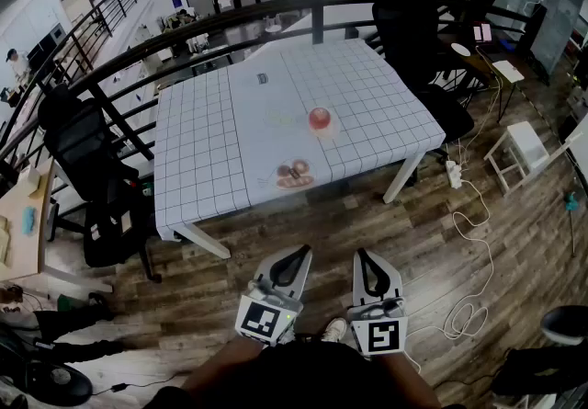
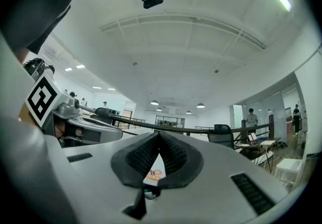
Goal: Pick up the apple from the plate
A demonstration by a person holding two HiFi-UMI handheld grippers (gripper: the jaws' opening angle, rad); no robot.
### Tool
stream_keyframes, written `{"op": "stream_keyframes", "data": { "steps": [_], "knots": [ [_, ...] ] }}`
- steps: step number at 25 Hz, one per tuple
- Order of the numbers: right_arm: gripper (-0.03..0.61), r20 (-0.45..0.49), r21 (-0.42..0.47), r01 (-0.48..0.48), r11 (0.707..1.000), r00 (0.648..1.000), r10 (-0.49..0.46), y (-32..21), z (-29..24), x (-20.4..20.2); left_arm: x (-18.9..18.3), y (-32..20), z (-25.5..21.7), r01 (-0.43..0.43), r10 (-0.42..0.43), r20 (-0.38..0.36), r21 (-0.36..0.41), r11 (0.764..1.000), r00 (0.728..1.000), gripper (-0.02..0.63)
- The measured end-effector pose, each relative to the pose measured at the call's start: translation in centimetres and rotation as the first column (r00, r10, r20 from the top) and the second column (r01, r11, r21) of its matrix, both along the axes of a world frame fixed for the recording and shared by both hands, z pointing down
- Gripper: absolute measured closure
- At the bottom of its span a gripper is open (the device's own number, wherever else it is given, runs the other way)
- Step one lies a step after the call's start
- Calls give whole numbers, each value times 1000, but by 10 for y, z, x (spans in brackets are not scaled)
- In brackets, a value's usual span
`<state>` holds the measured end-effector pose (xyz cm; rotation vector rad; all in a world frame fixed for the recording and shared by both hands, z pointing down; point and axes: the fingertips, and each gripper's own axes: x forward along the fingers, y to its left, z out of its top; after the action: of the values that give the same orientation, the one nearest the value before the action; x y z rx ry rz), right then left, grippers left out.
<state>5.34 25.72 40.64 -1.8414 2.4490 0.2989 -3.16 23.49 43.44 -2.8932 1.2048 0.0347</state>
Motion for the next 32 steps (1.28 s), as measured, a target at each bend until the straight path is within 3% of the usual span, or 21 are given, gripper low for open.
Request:
{"op": "stream_keyframes", "data": {
  "steps": [6,16,22,32],
  "knots": [
    [555,1,0,-8,1000,1000,8,-1,-6,-16,-15,-1,-11,-10,10,-11,37,999,1000,591],
    [554,-6,-33,16,999,1000,-16,-8,6,-41,-36,-2,-3,-26,26,2,32,999,1000,591],
    [554,-64,-63,21,998,998,-25,-13,14,-61,-61,-6,-1,-22,22,-14,27,999,1000,591],
    [555,-73,-116,21,993,997,-29,-15,23,-96,-100,-9,-3,-15,16,-44,19,1000,999,591]
  ]
}}
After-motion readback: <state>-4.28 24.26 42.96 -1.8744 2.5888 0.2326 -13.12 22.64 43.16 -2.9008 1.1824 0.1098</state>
